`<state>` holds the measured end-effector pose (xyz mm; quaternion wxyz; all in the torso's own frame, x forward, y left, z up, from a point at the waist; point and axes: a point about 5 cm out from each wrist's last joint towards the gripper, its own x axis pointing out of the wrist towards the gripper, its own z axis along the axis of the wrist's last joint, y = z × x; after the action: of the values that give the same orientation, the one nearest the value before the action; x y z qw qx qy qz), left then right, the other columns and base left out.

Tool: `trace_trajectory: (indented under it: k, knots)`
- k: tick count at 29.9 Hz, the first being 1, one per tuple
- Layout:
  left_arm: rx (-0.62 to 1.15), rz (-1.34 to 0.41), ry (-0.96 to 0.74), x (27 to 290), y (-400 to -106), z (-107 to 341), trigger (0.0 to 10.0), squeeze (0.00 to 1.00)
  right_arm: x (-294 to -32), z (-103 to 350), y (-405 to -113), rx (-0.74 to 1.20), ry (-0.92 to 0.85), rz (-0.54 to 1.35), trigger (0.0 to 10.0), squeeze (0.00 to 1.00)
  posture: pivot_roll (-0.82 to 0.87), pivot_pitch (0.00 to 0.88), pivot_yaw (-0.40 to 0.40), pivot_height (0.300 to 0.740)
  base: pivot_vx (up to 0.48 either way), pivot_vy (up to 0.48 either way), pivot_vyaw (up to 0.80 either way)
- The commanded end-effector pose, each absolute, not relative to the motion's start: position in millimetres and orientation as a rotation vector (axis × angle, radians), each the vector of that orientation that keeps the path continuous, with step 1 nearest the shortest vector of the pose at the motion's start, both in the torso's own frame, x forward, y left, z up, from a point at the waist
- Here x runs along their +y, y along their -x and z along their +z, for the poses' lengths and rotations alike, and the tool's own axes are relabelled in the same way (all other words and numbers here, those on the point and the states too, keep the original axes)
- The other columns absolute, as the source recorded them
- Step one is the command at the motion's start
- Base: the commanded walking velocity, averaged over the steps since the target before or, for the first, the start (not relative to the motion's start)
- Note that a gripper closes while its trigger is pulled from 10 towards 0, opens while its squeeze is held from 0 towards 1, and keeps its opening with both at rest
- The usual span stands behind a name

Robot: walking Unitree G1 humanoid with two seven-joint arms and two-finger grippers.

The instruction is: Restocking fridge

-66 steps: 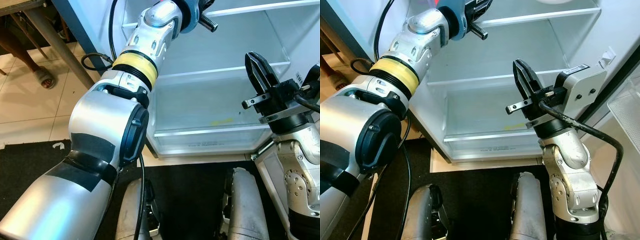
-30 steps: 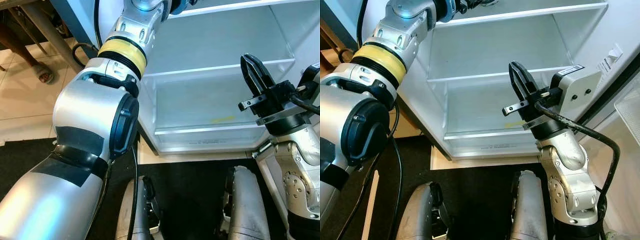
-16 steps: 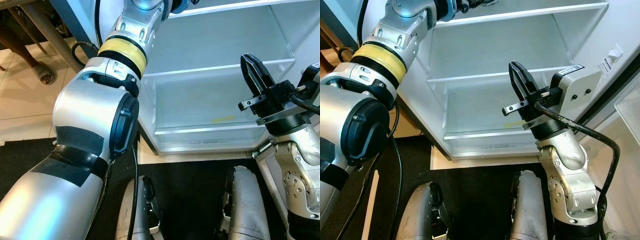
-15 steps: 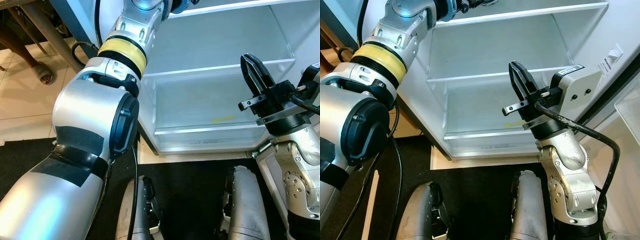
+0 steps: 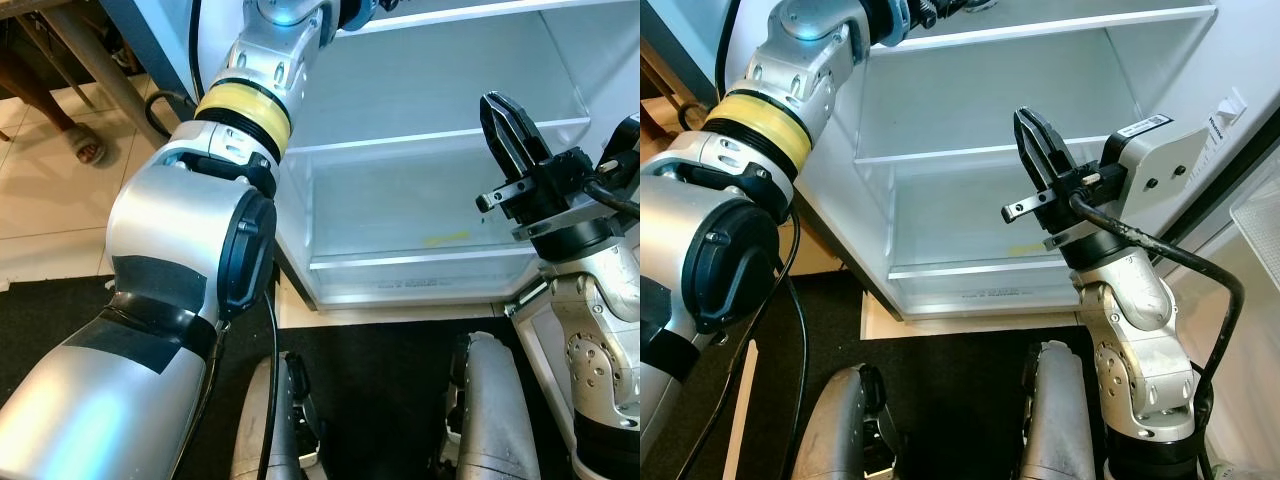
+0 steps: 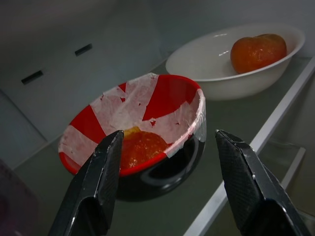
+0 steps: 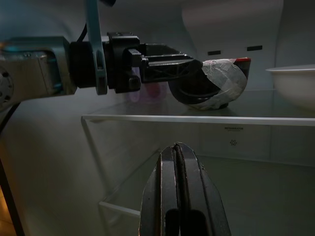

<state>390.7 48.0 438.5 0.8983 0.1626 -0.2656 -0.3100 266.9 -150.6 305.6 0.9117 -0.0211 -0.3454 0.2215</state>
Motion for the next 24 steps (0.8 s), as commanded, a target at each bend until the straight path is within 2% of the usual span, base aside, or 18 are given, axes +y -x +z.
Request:
trace_trajectory:
  k: [1, 15, 18, 24]
  knots:
    - [-0.576, -0.648, -0.313, 53.9, -390.3, 439.6, 10.0, 0.00, -147.4, 306.2, -264.1, -0.728, 0.035, 0.486, 10.0, 0.00, -0.10, 0.385, 0.160, 0.555, 0.000, 0.000, 0.00]
    - [-0.627, -0.653, -0.235, 77.9, -390.8, 439.5, 10.0, 0.00, -146.5, 307.6, -267.5, -0.736, 0.040, 0.511, 10.0, 0.00, -0.09, 0.350, 0.145, 0.555, 0.000, 0.000, 0.00]
    - [-0.631, -0.699, -0.215, 87.7, -391.0, 431.9, 10.0, 0.00, -146.0, 307.6, -268.0, -0.735, 0.046, 0.513, 10.0, 0.00, -0.09, 0.346, 0.140, 0.555, 0.000, 0.000, 0.00]
    - [-0.626, -0.769, -0.215, 89.1, -390.9, 416.3, 10.0, 0.00, -146.6, 307.4, -268.8, -0.734, 0.050, 0.513, 10.0, 0.00, -0.08, 0.345, 0.137, 0.555, 0.000, 0.000, 0.00]
